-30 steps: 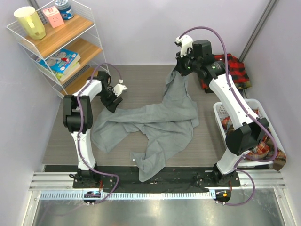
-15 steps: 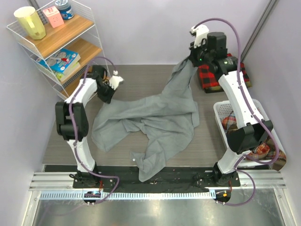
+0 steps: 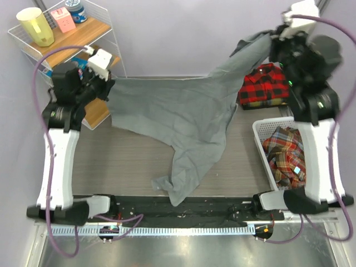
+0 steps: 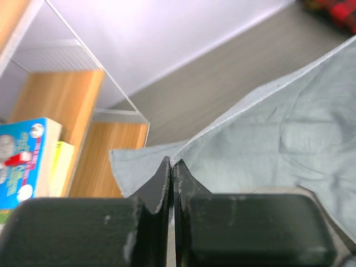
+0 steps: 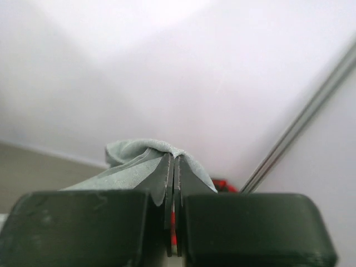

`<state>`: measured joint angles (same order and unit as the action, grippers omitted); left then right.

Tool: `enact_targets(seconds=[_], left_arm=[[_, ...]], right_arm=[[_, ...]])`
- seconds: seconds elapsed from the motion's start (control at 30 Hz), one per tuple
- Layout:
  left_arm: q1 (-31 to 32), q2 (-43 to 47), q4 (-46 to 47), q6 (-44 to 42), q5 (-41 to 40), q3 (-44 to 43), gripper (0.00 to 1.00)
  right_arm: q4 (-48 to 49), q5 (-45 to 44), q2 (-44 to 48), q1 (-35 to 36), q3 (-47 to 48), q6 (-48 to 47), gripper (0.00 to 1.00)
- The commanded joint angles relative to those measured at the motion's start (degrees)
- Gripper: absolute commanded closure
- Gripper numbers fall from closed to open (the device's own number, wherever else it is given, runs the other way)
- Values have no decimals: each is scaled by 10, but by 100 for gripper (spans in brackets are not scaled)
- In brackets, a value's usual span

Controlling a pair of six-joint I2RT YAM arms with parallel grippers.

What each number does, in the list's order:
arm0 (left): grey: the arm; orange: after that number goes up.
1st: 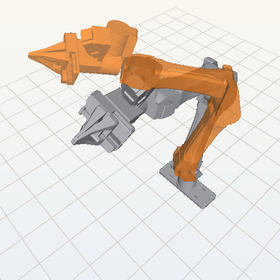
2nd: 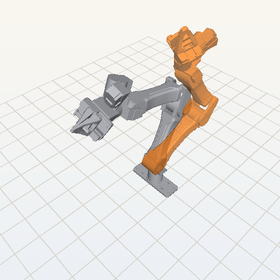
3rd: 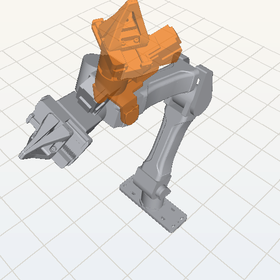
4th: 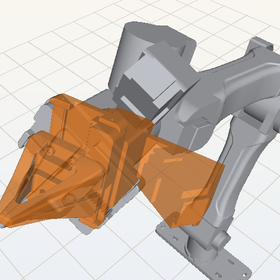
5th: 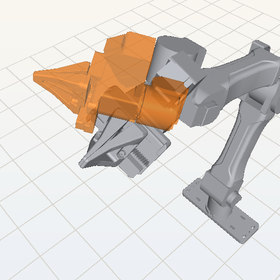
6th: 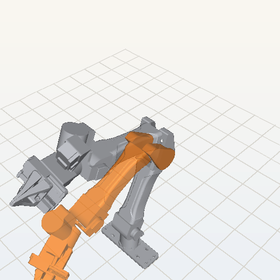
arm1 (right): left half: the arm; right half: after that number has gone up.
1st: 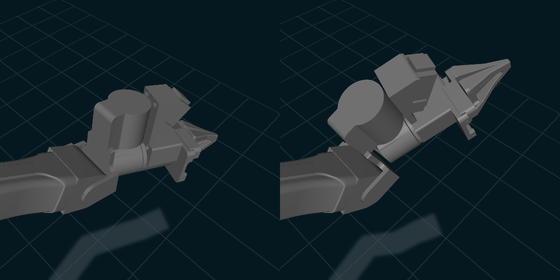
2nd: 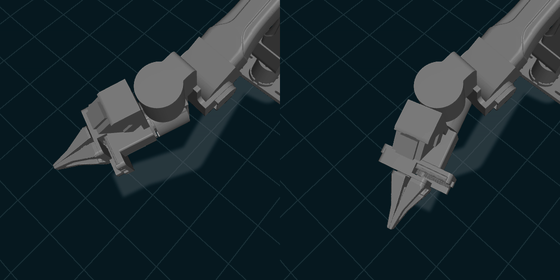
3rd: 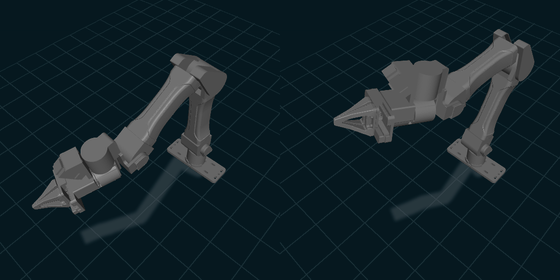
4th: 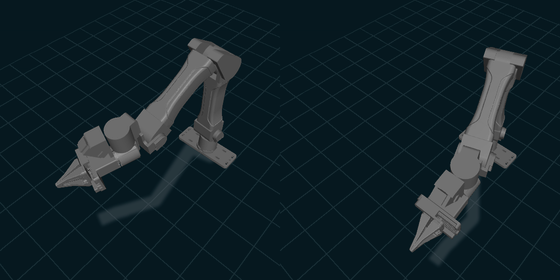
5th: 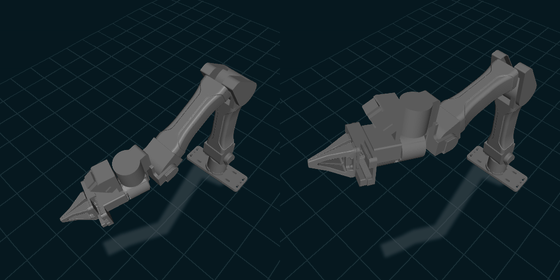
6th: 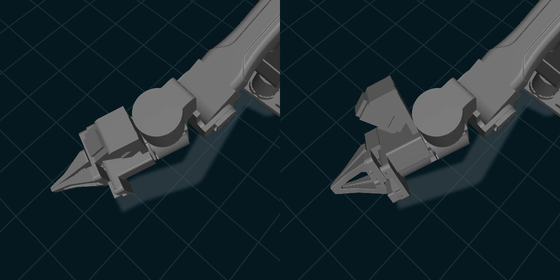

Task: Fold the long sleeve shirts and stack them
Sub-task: Flatten the shirt out

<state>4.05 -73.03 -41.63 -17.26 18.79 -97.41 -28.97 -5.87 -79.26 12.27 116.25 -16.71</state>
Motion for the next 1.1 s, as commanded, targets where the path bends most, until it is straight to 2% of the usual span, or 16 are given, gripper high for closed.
enact_targets(seconds=[0.0,0.1,0.27,0.37,0.4,0.5,0.63,0.8,0.93,1.03,1.07], left_arm=[[-2,105,10,29,23,40,100],[-2,183,12,37,19,58,100],[-2,278,29,71,-19,52,100],[-2,288,34,86,-50,18,100],[-2,287,35,88,-60,10,100],[-2,264,17,83,-77,-22,100],[-2,237,20,64,-91,-3,100],[-2,194,58,38,-110,84,100],[-2,135,101,24,-124,144,100],[-3,52,138,23,-142,162,100],[-2,26,142,20,-139,161,100]], right_arm=[[73,-27,130,1,38,-23,99],[58,-25,175,0,65,-29,99],[-2,0,197,-8,193,-20,99],[5,28,203,-51,236,-31,99],[13,46,208,-85,233,-45,99],[61,81,222,-169,180,-75,99],[94,95,194,-231,145,-88,99],[111,116,109,-233,62,-116,99],[142,202,36,-227,-16,-104,99],[144,164,-46,-141,-50,-157,99],[147,148,-69,-123,-59,-202,99]])
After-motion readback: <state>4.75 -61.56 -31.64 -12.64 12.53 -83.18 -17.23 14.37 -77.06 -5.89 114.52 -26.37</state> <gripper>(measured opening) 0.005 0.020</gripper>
